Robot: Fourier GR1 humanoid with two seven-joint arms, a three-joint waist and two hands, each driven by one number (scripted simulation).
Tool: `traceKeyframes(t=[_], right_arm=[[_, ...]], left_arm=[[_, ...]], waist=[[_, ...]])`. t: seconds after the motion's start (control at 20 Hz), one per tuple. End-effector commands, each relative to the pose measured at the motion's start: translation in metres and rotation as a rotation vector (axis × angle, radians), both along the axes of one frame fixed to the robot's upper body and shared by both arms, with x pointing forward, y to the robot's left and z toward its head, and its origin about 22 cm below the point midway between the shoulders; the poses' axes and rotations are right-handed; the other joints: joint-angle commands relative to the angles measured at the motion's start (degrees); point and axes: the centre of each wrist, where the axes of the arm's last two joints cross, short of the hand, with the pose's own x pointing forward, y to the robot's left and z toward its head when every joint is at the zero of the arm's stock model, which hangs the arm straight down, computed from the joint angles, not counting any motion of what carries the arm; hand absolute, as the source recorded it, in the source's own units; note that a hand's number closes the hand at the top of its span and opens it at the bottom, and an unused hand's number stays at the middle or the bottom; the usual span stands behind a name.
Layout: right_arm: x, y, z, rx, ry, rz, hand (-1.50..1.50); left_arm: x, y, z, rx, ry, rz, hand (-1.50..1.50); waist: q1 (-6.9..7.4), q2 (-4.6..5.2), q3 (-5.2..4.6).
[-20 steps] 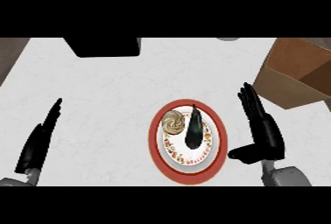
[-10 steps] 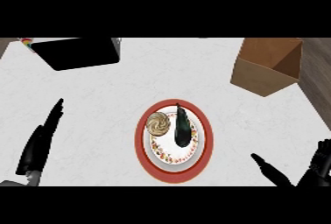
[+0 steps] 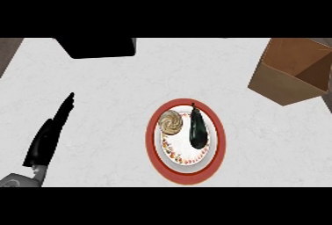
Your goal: Pick the eggplant from the plate and place it in the cardboard box
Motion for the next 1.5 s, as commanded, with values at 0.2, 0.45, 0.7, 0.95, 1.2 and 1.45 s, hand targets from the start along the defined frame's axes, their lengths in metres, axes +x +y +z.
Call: traceKeyframes(t=[0.2,0.45,0.7,0.95,1.2,1.45], right_arm=[[-0.052,0.074,0.024,0.007,0.127,-0.071,-1.5],[-0.071,0.078,0.038,0.03,0.233,-0.124,-1.5],[-0.077,0.073,0.043,0.029,0.318,-0.173,-1.5],[-0.067,0.071,0.053,0.068,0.374,-0.168,-1.5],[-0.048,0.064,0.063,0.079,0.445,-0.149,-1.5],[-0.01,0.063,0.07,0.069,0.498,-0.135,-1.5]], left_arm=[[0.014,-0.016,0.002,-0.001,-0.014,-0.067,0.0],[0.024,-0.015,0.006,0.006,-0.036,-0.09,0.0],[0.031,-0.011,0.011,-0.002,-0.045,-0.091,0.0],[0.03,-0.023,0.006,-0.012,-0.039,-0.111,0.0],[0.029,-0.03,0.005,0.003,-0.044,-0.131,0.0],[0.031,-0.026,0.007,-0.006,-0.049,-0.129,0.0]], waist=[[3.85,1.24,-0.04],[4.58,2.15,-0.2],[5.36,2.72,-0.19],[6.01,2.55,-0.08],[6.7,2.32,-0.01],[6.3,1.59,0.06]])
